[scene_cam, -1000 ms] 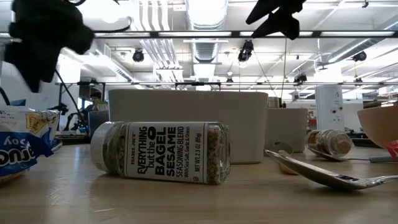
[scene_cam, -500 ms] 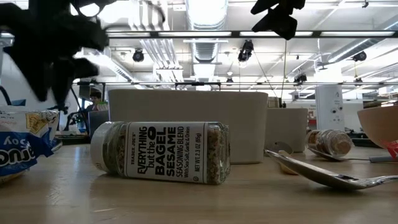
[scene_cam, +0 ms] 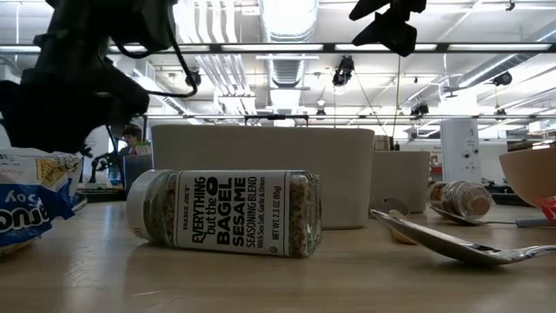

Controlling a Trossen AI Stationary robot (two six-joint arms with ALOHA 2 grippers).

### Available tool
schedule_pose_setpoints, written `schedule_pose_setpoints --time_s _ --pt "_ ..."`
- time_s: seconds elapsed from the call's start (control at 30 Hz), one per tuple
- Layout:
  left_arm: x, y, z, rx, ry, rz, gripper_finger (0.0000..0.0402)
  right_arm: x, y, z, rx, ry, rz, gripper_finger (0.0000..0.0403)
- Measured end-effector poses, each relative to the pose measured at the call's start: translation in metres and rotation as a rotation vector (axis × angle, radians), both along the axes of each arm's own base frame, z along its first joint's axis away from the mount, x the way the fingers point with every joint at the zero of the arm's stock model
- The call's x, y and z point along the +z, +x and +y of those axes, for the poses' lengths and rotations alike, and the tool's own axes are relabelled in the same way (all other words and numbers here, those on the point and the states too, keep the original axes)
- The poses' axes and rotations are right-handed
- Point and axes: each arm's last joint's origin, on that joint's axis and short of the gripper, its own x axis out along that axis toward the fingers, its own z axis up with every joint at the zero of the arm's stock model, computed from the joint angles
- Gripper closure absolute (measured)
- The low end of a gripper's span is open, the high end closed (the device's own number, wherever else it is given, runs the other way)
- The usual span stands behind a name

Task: Pick & Place Food Item
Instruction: Put the black spoon into the bottom gray bin

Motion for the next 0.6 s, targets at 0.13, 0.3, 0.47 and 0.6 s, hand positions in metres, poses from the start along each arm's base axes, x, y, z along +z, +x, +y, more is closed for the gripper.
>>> schedule_pose_setpoints --time_s 0.13,0.3,0.47,0.6 --pt "-0.009 -0.002 0.001 0.047 0.031 0.040 0.0232 0.000 0.000 0.000 0.000 0.000 0.000 0.0203" --pt "-0.023 -0.011 0.000 0.058 0.064 0.061 0.0232 0.000 0.000 0.000 0.001 0.001 0.000 0.0203" --pt "-0.038 -0.017 -0.004 0.069 0.076 0.032 0.0232 0.000 0.000 0.001 0.006 0.007 0.001 0.0203" --pt "-0.046 -0.018 -0.004 0.107 0.078 -0.027 0.0233 0.000 0.000 0.001 0.008 0.010 0.000 0.0203"
